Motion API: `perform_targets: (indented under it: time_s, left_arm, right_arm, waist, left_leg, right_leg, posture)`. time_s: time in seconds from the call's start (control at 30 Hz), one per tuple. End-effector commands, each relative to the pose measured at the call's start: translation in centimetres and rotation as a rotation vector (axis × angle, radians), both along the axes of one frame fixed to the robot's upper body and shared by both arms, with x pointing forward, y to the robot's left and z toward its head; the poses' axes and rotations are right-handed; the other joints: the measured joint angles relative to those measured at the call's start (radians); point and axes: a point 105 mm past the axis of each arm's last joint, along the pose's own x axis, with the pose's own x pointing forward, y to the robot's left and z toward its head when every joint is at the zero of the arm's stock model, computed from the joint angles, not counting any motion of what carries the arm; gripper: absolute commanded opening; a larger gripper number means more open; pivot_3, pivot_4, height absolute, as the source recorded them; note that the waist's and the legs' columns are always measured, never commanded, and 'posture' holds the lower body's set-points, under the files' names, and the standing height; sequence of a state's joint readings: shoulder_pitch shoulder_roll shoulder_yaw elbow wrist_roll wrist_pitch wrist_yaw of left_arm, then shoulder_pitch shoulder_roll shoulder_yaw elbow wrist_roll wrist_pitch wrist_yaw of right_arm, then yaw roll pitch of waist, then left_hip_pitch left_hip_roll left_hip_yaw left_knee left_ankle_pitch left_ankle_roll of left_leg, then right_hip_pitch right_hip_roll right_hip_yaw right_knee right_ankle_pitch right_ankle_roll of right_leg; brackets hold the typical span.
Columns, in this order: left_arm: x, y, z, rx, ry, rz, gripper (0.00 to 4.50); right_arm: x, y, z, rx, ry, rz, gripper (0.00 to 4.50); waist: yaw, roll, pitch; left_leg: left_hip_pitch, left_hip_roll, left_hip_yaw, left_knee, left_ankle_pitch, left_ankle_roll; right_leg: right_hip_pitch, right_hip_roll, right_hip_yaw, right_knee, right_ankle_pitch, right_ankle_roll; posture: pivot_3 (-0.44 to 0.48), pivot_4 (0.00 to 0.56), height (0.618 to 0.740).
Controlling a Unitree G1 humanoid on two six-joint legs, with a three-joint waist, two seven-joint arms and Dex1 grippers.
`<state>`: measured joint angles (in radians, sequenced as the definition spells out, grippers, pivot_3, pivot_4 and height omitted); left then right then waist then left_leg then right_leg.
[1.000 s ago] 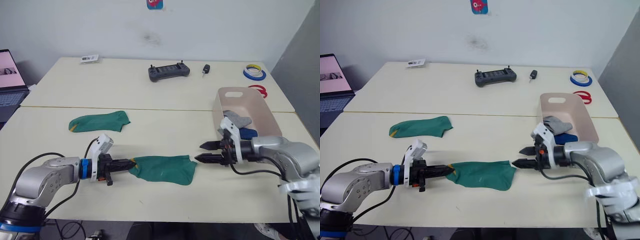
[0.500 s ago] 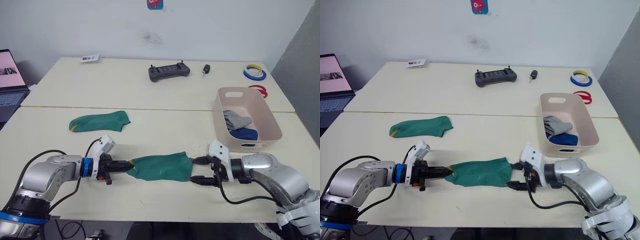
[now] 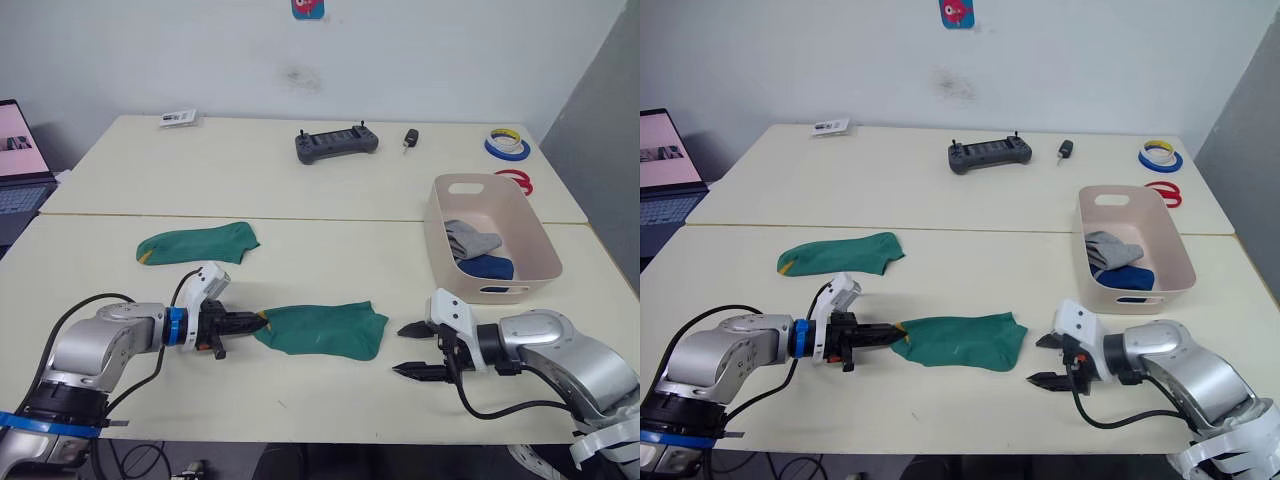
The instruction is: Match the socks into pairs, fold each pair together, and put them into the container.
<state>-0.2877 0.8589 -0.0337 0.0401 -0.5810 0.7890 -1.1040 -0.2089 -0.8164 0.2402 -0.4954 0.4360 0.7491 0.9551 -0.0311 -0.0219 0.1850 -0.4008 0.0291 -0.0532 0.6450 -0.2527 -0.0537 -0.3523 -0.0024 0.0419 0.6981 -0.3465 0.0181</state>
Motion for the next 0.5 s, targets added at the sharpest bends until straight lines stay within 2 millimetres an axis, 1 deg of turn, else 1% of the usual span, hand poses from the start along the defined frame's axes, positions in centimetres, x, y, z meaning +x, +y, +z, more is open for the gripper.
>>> perform_targets:
  time_s: [0.03, 0.07, 0.13, 0.2, 0.3, 0.37, 0.47, 0.5]
  left_arm:
    - [0.1, -0.1, 0.9, 0.003, -0.058, -0.053, 0.45]
    - [0.0, 0.0, 0.9, 0.002, -0.061, -0.058, 0.64]
    - [0.1, 0.8, 1.1, 0.017, -0.086, -0.046, 1.21]
    - [0.1, 1.7, 1.4, 0.021, -0.099, -0.018, 1.87]
    - [-0.7, 3.7, 2.0, 0.039, -0.129, 0.034, 2.81]
    - [-1.4, 5.4, 2.4, 0.047, -0.153, 0.110, 3.46]
    - [-2.4, 8.5, 2.9, 0.044, -0.194, 0.282, 4.36]
    - [-2.7, 9.3, 3.0, 0.042, -0.203, 0.336, 4.44]
  right_arm:
    - [-0.2, 0.5, 1.4, 0.035, -0.058, 0.017, 3.47]
    - [-0.2, 0.5, 1.6, 0.039, -0.065, 0.017, 3.47]
    - [-0.1, 0.7, 2.0, 0.049, -0.081, 0.017, 3.47]
    - [-0.1, 0.8, 2.5, 0.060, -0.105, 0.016, 3.47]
    - [0.2, 0.9, 3.7, 0.081, -0.158, 0.003, 3.47]
    - [0.4, 0.8, 4.9, 0.104, -0.206, -0.008, 3.47]
    - [0.7, 0.5, 6.5, 0.130, -0.265, -0.027, 3.47]
    - [0.8, 0.3, 6.9, 0.136, -0.281, -0.036, 3.47]
  waist:
    - [0.000, 0.000, 0.000]
    - [0.000, 0.000, 0.000]
    - [0.000, 0.000, 0.000]
    - [-0.001, 0.000, 0.000]
    - [-0.005, 0.000, 0.000]
    - [-0.004, 0.000, 0.000]
    - [-0.002, 0.000, 0.000]
    - [-0.001, 0.000, 0.000]
  left_leg:
    - [0.000, 0.000, 0.000, 0.000, 0.000, 0.000]
    - [0.000, 0.000, 0.000, 0.000, 0.000, 0.000]
    - [0.000, 0.000, 0.000, 0.000, 0.000, 0.000]
    - [0.000, 0.000, 0.000, 0.000, 0.000, 0.000]
    - [0.000, 0.001, 0.000, 0.000, 0.000, 0.000]
    - [0.000, 0.001, 0.000, 0.000, 0.000, 0.000]
    - [0.001, 0.001, 0.000, 0.000, 0.000, 0.000]
    - [0.000, 0.001, 0.000, 0.000, 0.000, 0.000]
  right_leg:
    - [0.000, 0.000, 0.000, 0.000, 0.000, 0.000]
    - [0.000, 0.000, 0.000, 0.000, 0.000, 0.000]
    - [0.000, 0.000, 0.000, 0.000, 0.000, 0.000]
    - [0.000, 0.000, 0.000, 0.000, 0.000, 0.000]
    - [-0.001, 0.000, 0.001, 0.000, 0.000, 0.000]
    - [-0.001, 0.000, 0.000, 0.000, 0.000, 0.000]
    - [0.000, -0.001, 0.001, 0.000, 0.000, 0.000]
    - [0.000, -0.001, 0.000, 0.000, 0.000, 0.000]
  posture:
    - [0.000, 0.150, 0.740]
    - [0.000, 0.150, 0.740]
    - [0.000, 0.150, 0.740]
    - [0.000, 0.150, 0.740]
    - [0.000, 0.150, 0.740]
    - [0.000, 0.150, 0.740]
    - [0.000, 0.150, 0.740]
    - [0.000, 0.150, 0.740]
